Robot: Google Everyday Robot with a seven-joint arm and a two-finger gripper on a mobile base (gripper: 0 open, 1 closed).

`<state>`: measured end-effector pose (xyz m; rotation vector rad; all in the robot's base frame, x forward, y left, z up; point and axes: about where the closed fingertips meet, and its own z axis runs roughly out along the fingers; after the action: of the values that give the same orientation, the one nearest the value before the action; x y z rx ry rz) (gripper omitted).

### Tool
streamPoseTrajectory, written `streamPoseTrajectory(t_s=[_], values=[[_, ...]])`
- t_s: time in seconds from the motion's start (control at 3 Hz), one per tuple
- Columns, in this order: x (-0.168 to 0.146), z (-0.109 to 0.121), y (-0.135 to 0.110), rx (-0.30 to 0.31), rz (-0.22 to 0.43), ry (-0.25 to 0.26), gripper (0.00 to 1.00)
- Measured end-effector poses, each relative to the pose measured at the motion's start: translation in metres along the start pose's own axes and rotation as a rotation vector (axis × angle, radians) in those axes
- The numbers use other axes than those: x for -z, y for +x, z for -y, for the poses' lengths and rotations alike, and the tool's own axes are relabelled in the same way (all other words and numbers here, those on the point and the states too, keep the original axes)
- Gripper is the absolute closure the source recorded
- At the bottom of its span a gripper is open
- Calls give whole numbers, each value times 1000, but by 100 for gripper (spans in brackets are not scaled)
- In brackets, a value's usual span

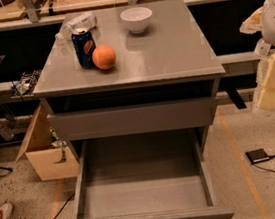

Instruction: Place orange into middle drawer

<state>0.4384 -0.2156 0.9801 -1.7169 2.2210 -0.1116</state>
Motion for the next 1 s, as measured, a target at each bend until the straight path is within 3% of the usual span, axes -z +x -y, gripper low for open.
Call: streamPoseTrajectory(t_s=[0.33,0.67,1.0], values=[[0,0,0,0,0,0,0],[-18,-2,-20,4,35,-37,0],[-43,4,-68,2,93,-67,0]])
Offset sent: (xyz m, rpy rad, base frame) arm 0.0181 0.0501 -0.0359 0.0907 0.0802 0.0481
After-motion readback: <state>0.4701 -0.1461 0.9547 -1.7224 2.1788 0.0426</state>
